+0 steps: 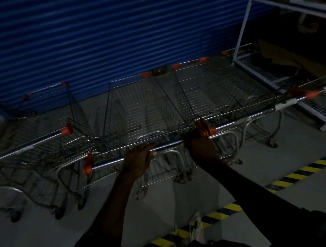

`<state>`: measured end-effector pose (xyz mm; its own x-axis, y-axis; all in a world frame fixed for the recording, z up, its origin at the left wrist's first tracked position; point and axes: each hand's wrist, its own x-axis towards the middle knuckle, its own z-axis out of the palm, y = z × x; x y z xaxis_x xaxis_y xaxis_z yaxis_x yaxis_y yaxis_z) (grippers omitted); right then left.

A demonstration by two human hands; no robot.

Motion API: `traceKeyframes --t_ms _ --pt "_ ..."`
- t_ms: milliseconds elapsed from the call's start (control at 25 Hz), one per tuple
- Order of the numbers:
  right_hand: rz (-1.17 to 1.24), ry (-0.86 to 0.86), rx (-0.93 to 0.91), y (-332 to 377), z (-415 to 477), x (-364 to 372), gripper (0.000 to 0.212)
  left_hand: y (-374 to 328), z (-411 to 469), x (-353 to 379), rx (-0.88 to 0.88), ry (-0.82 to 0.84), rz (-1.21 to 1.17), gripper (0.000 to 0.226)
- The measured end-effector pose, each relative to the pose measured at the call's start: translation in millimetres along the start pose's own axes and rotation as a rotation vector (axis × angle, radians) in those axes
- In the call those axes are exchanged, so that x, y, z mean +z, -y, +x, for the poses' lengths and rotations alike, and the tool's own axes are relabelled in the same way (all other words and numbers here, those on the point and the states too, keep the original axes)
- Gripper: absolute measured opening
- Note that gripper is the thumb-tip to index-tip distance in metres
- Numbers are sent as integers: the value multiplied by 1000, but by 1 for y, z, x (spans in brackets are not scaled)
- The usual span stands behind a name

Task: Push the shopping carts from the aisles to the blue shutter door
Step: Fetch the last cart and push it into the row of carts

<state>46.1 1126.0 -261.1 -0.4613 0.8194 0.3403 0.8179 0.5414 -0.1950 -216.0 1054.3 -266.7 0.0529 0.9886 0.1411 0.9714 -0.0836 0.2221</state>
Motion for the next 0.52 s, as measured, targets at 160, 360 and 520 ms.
traceKeyframes --t_ms 160,360,520 --pt "-1 37 44 1 -1 -1 35 -8 -3 -7 -34 78 17 66" --pt "60 87 66 5 0 -12 38 -15 -14 -18 -20 63 -189 63" --pt "-43 14 14 10 -1 -22 36 -32 -33 -31 -61 -169 -385 51"
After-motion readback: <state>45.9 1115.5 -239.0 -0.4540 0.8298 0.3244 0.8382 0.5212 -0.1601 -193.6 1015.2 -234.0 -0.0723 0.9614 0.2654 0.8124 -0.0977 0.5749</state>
